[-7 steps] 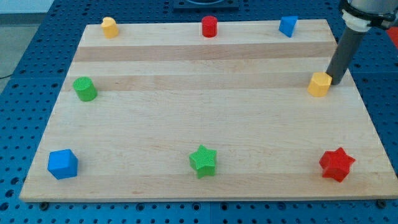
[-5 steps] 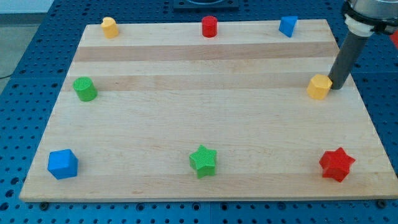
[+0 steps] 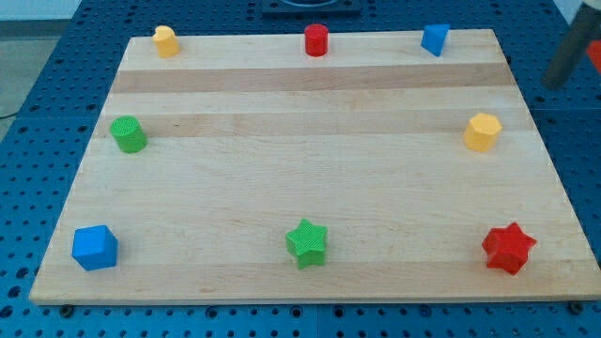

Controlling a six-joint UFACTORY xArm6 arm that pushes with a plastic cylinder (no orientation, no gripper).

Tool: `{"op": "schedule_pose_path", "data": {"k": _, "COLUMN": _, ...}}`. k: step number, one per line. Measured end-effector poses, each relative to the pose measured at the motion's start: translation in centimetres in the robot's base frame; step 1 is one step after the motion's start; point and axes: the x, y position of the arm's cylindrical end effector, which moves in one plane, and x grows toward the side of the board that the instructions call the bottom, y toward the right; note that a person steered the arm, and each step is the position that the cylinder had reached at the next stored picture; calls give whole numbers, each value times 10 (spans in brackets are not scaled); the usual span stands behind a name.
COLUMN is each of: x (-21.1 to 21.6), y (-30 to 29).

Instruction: Push the blue triangle right a bit

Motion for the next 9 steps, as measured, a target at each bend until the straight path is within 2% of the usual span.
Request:
{"op": "schedule_pose_path", "data": {"k": 2, "x": -4, "y": -19}}
{"op": "schedule_pose_path", "data": {"k": 3, "x": -82, "y": -18}}
{"op": "schedule_pose_path", "data": {"k": 4, "x": -106, "y": -18}}
{"op": "schedule_pose_path", "data": {"k": 5, "x": -106, "y": -20}}
{"op": "schedule_pose_path", "data": {"k": 6, "x": -61, "y": -18}}
{"op": "schedule_pose_path", "data": {"k": 7, "x": 13, "y": -72}}
{"op": "schedule_pose_path", "data": {"k": 8, "x": 30, "y": -168}}
{"op": "schedule_pose_path", "data": {"k": 9, "x": 2, "y": -210}}
